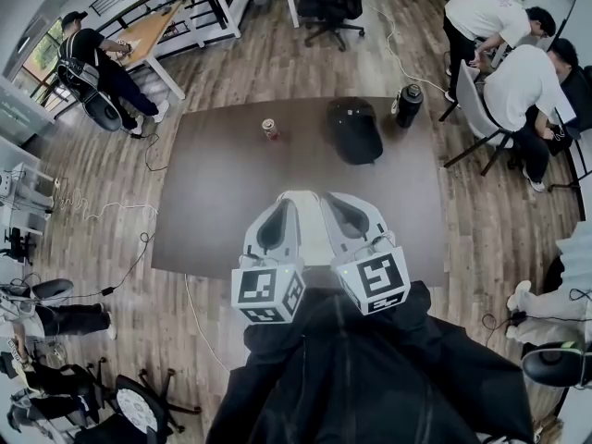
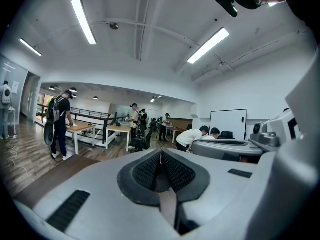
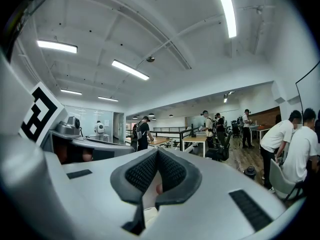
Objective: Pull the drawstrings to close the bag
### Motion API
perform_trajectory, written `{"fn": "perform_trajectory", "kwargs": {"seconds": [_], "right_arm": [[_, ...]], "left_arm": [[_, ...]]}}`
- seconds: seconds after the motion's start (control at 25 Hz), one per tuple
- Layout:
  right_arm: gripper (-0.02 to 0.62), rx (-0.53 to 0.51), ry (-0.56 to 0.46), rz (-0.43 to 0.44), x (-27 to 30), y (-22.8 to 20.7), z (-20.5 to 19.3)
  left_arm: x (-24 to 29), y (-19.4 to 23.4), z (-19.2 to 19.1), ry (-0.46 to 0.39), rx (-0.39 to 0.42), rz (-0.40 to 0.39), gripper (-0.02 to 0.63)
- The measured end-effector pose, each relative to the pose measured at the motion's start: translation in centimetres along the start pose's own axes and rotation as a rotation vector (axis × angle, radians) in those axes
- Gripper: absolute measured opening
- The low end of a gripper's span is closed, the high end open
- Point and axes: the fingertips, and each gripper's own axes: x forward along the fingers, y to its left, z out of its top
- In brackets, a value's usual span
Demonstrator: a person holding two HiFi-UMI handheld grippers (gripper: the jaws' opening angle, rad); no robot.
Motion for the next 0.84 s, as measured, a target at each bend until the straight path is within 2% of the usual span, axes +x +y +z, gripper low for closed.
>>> {"fn": "perform_trajectory", "kwargs": {"seconds": [0.84], "right_arm": [[0.023, 0.011, 0.019, -0.003, 0.68, -0.24, -0.92]], "left_arm": [[0.91, -0.24, -0.76, 0.044, 0.016, -0.025, 0.038]]}}
